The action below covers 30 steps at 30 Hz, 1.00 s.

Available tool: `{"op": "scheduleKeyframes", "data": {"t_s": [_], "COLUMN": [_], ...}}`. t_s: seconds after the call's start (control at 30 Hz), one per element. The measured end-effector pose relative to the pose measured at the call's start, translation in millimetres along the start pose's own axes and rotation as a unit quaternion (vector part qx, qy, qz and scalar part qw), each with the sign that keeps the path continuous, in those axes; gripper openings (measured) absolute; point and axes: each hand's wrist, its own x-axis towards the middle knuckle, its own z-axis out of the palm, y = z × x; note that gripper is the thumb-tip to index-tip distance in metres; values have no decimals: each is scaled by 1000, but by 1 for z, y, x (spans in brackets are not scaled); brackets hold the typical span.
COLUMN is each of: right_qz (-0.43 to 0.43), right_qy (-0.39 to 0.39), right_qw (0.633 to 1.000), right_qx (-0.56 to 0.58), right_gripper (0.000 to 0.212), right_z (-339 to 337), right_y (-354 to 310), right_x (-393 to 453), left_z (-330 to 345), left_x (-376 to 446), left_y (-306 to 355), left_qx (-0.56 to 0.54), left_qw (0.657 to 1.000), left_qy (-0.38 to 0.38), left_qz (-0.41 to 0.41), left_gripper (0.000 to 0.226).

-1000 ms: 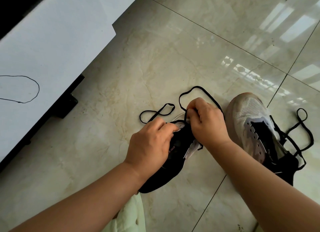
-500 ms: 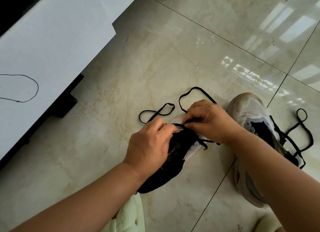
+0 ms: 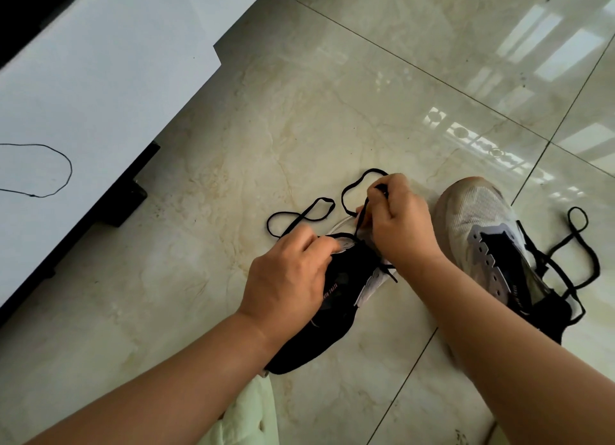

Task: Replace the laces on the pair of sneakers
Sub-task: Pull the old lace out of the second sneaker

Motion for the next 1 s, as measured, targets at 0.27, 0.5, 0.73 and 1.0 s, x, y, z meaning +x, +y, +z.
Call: {"op": "scheduleKeyframes", "data": {"t_s": [0.27, 0.5, 0.73, 1.0], "right_qz": [192, -103, -197, -49], "right_qy": [43, -260, -194, -42], "right_qw": [922, 951, 948, 996], "right_qx": [333, -132, -160, -59], "right_gripper": [14, 31, 13, 9], "right_z": [-10, -29, -35, -11], "right_y": [-13, -6, 3, 8], "right_x": [7, -2, -1, -14], "left_z": [-1, -2, -2, -3], "left_x": [0, -2, 0, 2], "left_y": [1, -5, -5, -2], "left_qx": [-6, 6, 4, 6], "left_qw": [1000, 1000, 1000, 1000], "left_qy": [-2, -1, -4, 2], "left_qz": [4, 2, 7, 12], "left_gripper": [22, 21, 23, 22]}}
